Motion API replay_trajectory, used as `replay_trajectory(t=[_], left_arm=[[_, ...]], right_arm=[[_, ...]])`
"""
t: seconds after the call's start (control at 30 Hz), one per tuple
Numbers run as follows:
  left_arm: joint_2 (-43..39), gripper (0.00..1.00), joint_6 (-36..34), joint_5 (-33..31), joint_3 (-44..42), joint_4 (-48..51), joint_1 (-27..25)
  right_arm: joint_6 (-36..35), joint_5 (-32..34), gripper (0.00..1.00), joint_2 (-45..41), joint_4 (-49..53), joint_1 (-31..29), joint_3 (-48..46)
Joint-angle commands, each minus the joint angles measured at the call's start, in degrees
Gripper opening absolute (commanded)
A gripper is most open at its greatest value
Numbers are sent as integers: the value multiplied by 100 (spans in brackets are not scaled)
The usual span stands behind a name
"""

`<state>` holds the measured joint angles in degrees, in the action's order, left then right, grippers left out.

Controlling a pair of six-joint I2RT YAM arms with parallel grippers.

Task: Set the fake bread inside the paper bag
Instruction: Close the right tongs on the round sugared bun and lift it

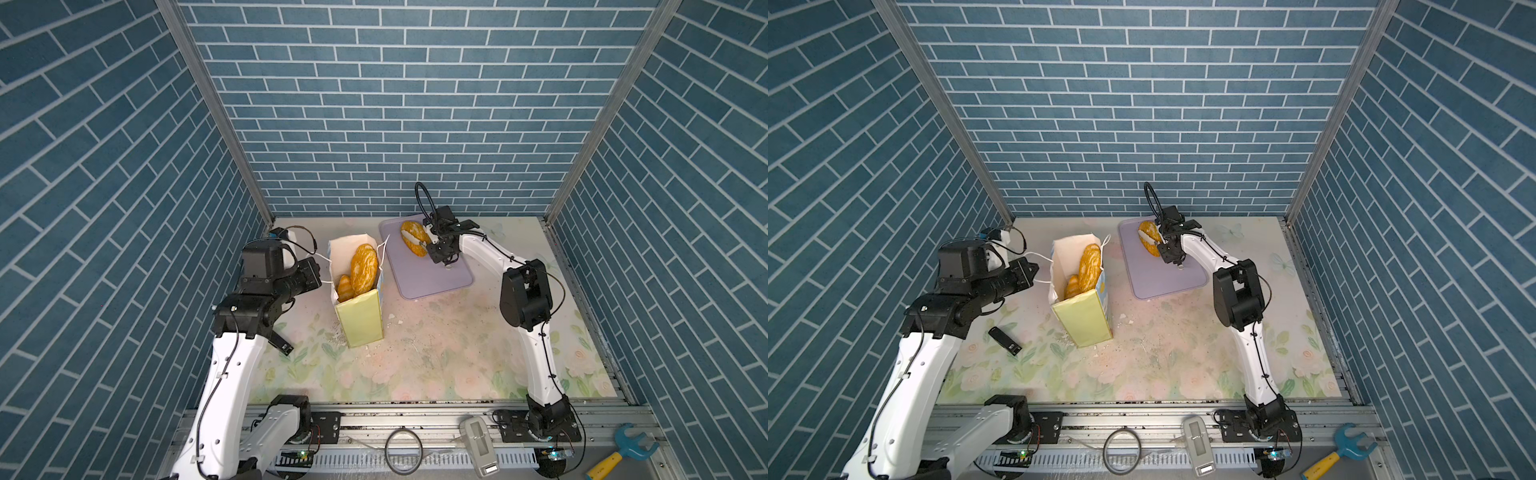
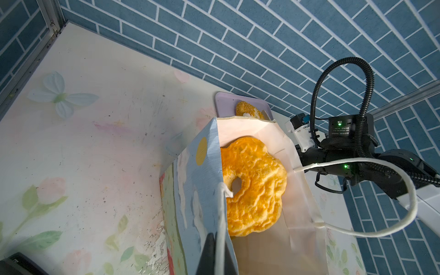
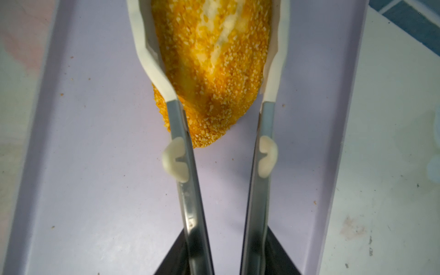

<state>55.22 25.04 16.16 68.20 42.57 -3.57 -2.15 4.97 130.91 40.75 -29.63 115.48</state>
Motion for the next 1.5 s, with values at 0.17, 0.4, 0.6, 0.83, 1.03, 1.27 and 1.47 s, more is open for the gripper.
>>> replay_trajectory(t=[0.17, 0.4, 0.6, 0.83, 1.03, 1.27, 1.47], left_arm=[[-143, 0, -33, 89, -81, -58, -21], [-131, 0, -39, 209, -27, -73, -18], [-261, 0, 29, 255, -125, -121, -21], [-371, 0, 99, 265, -193, -141, -21], [-383, 0, 133, 272, -240, -178, -21], [-346, 0, 133, 273, -264, -184, -21], [-309, 0, 93, 264, -246, -183, -21]], right_arm=[[102, 32, 34, -1323, 380, -61, -620], [-57, 65, 31, -2068, 752, -61, -1340], [48, 83, 34, -2268, 841, -60, -1799], [570, 162, 46, -2209, 1116, -57, -1683], [809, 189, 52, -2017, 1547, -87, -1175], [1006, 199, 53, -1519, 1887, -122, -742], [1032, -18, 53, -1210, 2136, -183, -379]])
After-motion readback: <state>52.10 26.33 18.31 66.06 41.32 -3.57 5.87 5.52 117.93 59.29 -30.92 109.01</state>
